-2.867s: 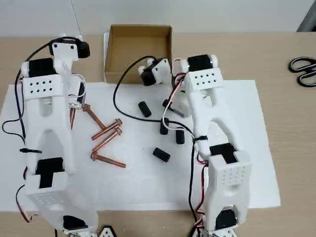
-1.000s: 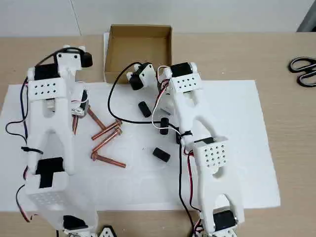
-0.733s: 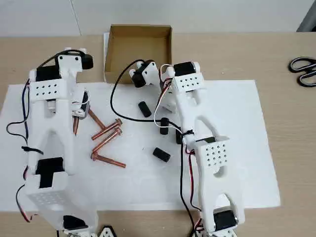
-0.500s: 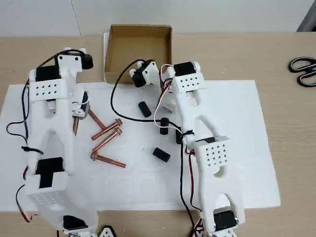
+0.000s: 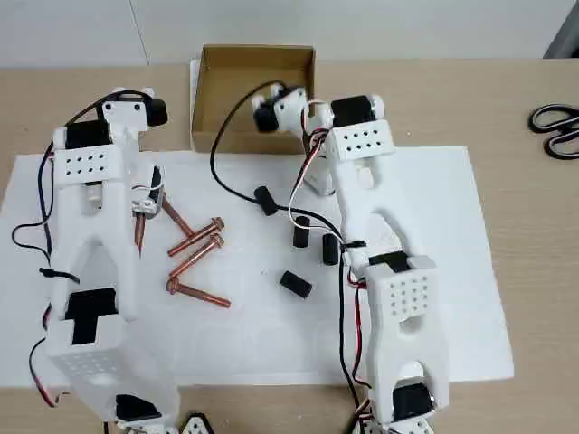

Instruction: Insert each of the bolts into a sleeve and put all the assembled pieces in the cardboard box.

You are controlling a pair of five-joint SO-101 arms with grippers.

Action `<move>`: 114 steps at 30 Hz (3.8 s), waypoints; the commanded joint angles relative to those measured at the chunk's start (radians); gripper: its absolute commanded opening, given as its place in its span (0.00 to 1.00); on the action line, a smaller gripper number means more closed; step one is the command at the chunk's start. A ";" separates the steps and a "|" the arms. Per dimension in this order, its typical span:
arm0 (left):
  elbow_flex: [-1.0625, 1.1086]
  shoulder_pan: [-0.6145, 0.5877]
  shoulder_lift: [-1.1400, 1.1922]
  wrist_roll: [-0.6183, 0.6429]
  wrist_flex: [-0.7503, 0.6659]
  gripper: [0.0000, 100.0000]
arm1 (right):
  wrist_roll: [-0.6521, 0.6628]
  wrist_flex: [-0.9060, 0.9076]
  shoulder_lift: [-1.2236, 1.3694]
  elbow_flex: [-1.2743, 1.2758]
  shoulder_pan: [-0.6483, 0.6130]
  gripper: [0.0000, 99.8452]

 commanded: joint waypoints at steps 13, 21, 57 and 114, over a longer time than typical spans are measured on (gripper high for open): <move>-0.002 0.018 -0.347 0.069 0.075 0.01 | -0.505 0.028 -0.591 0.416 -0.094 0.00; -0.002 0.028 -0.496 0.172 0.078 0.01 | -0.514 0.019 -0.914 0.755 -0.102 0.00; 1.006 0.382 -1.498 0.646 -0.738 0.01 | -0.638 -0.668 -1.704 1.651 -0.404 0.00; 0.931 0.594 -1.605 0.769 -0.571 0.01 | -0.632 -0.837 -2.089 2.024 -0.549 0.01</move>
